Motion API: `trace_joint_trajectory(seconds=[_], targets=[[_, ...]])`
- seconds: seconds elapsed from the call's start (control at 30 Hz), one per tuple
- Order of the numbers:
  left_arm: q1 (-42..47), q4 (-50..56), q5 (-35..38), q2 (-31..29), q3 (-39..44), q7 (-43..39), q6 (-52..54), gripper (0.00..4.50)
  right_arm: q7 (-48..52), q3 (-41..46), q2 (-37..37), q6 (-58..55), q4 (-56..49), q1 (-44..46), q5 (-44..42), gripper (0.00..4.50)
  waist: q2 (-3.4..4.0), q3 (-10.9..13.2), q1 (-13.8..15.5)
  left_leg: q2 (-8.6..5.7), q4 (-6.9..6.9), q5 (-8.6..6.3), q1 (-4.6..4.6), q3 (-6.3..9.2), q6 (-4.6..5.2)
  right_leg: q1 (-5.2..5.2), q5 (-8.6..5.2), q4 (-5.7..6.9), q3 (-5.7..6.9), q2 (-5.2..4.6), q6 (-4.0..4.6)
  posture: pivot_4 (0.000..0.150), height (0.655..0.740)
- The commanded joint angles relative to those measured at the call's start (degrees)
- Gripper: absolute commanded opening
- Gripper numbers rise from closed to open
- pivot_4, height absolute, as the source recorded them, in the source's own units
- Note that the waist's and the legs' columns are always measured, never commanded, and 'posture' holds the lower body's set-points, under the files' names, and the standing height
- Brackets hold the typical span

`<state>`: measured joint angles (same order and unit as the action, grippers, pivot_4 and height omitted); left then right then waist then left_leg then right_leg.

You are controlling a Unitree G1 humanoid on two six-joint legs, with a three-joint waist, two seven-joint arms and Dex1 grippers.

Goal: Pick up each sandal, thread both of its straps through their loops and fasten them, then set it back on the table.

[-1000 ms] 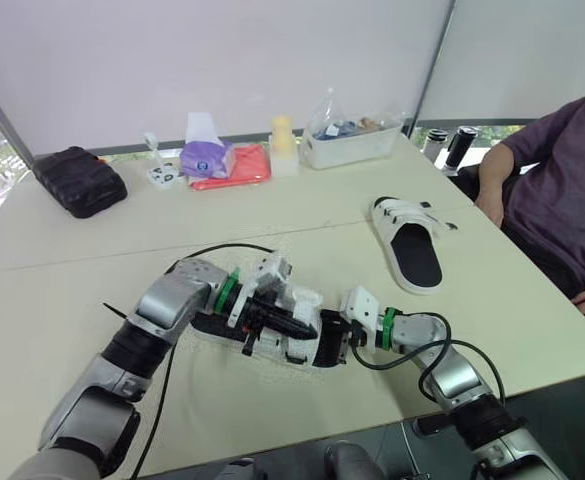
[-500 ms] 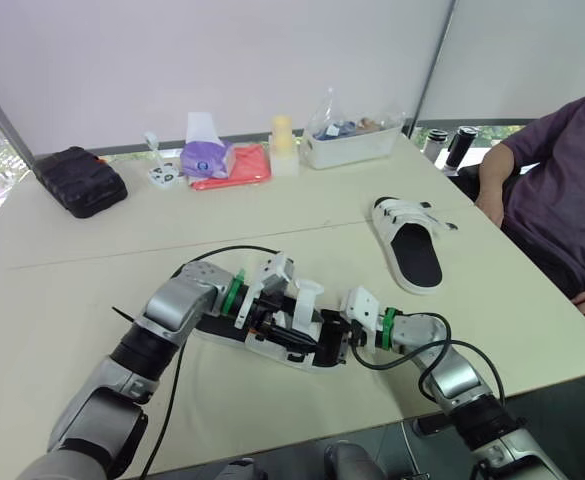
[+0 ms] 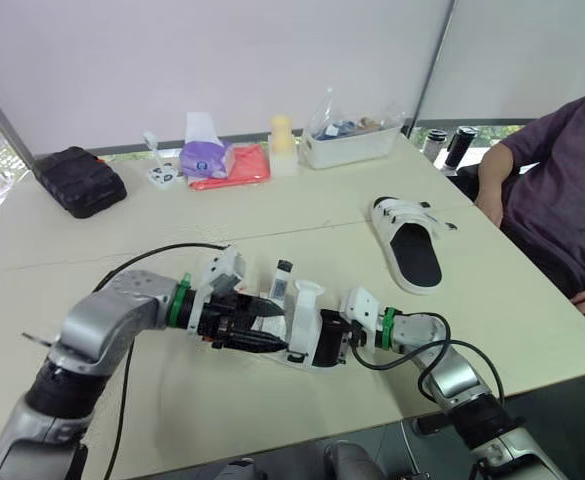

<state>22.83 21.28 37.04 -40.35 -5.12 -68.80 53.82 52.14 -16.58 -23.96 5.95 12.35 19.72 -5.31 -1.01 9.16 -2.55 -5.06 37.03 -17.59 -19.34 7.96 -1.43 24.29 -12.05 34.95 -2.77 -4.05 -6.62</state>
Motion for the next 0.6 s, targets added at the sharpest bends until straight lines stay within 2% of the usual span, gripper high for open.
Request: trace_joint_trajectory(seconds=[0.03,0.2,0.43,0.6], targets=[[-4.0,3.8,1.2,-1.8,1.2,2.6,0.7,3.3,0.2,-2.5,0.1,-2.2,6.0,-1.5,3.5,0.0,0.0,0.0,0.0,0.01,0.0,0.0,0.01,0.0,0.0,0.0,0.0,0.0,0.0,0.01,0.01,0.15,0.74],[-7.9,4.2,-0.3,-4.2,-1.4,2.5,-1.9,3.3,1.0,-2.4,-0.2,-1.8,6.6,-1.1,3.5,0.0,-0.05,0.0,0.1,0.01,0.01,0.0,0.01,0.0,-0.01,-0.03,-0.09,0.0,0.0,0.01,0.16,0.15,0.74],[-6.6,-0.5,-3.4,1.4,-6.4,6.2,-5.6,3.3,1.2,-2.3,-0.3,-2.0,6.4,-1.0,3.6,0.0,-0.05,0.0,0.1,0.01,0.01,0.0,0.02,-0.01,-0.01,-0.04,-0.08,0.0,0.0,0.0,0.19,0.15,0.74],[-5.4,-2.5,-4.7,3.0,-8.9,6.5,-6.9,3.3,1.1,-2.2,-0.5,-2.0,6.1,-1.3,3.7,0.0,-0.05,0.0,0.2,0.01,0.01,0.0,0.01,-0.01,-0.01,-0.04,-0.09,0.0,0.0,0.0,0.19,0.15,0.74]])
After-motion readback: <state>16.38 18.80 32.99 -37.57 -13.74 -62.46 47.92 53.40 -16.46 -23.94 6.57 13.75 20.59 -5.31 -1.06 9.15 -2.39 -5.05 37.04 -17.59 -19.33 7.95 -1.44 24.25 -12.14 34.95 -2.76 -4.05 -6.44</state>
